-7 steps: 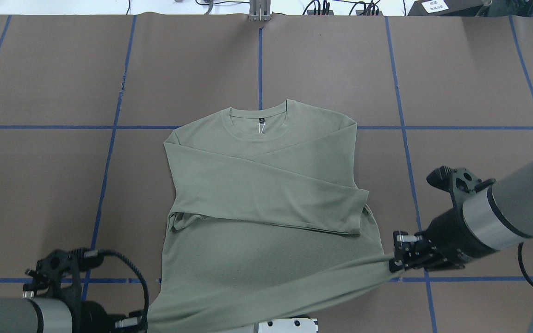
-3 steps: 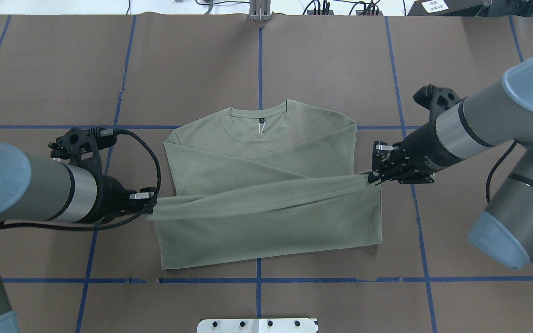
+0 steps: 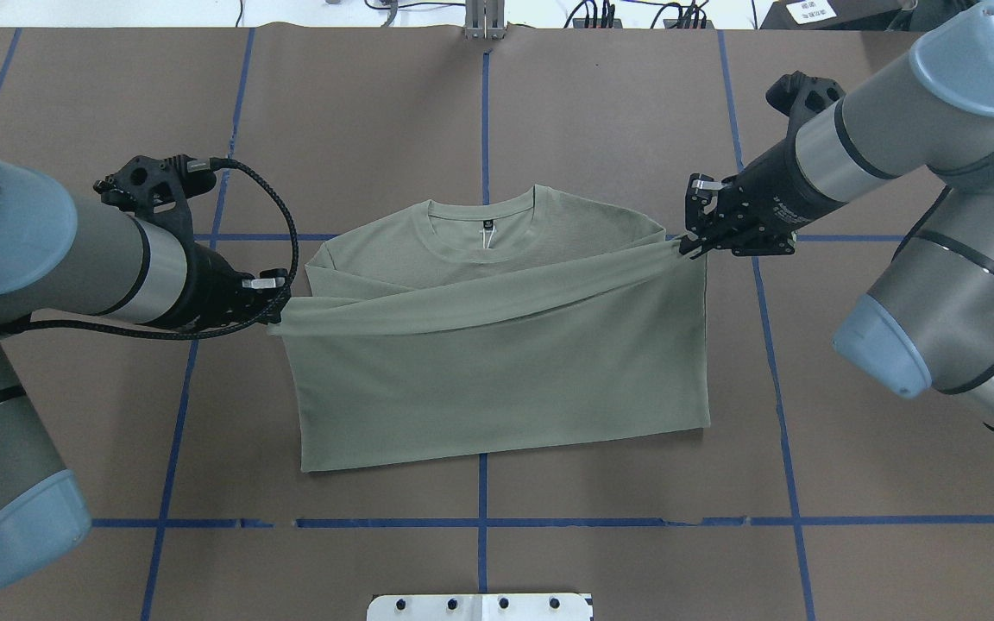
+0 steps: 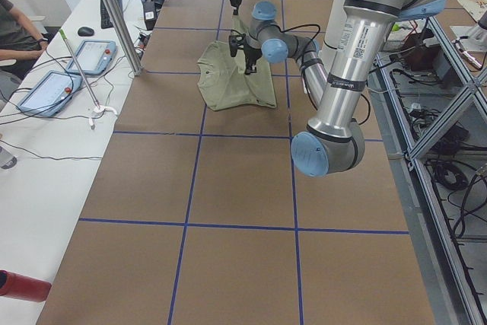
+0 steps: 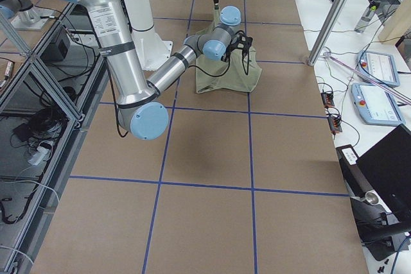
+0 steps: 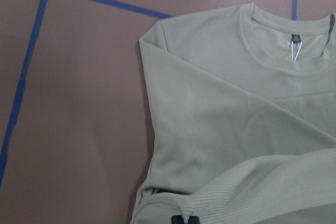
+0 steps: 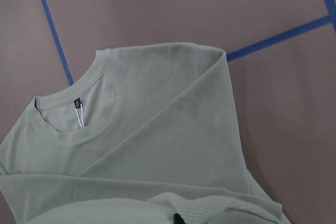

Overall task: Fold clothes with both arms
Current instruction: 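Lay the hem over the collar and open both grippers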

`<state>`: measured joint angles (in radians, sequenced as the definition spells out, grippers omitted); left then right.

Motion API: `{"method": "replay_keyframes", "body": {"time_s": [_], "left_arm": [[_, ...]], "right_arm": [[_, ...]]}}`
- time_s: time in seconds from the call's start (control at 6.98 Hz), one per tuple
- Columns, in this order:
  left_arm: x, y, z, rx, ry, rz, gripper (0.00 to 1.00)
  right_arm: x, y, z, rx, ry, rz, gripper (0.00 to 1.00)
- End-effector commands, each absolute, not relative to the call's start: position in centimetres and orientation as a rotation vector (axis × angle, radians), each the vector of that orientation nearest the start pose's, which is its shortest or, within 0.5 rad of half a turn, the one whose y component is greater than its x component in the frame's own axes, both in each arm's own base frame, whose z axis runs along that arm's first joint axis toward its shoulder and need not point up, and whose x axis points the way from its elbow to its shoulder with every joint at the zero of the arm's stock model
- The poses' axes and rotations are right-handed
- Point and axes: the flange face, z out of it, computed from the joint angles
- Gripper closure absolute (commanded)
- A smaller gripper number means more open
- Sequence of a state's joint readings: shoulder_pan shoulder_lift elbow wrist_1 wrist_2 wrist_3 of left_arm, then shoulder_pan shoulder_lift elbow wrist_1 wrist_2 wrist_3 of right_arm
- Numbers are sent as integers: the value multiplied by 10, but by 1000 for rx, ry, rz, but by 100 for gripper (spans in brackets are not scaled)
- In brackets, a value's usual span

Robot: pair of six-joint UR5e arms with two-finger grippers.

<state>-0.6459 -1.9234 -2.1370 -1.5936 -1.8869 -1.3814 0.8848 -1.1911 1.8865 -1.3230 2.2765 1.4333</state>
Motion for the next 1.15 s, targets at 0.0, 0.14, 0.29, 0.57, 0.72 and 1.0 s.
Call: {"method": "replay_keyframes", "body": {"time_s": [0.0,0.14,0.29,0.57,0.72,1.0], "left_arm": [[361,-440,233,121,937,-327,100],[364,-457,246,128,926,-342,100],[375,-470,262,126,924,-358,100],[383,-487,285,118,916,-389,100],[388,-491,291,113,928,-408,100],[398,-500,306,108,931,-423,100]], "right_arm": [[-320,-533,275,-111,-1079,363,100],[-328,-547,274,-99,-1066,370,100],[-331,-555,276,-91,-1053,383,100],[-348,-577,280,-94,-1022,403,100],[-352,-584,289,-105,-1006,411,100],[-361,-595,294,-110,-985,422,100]]}}
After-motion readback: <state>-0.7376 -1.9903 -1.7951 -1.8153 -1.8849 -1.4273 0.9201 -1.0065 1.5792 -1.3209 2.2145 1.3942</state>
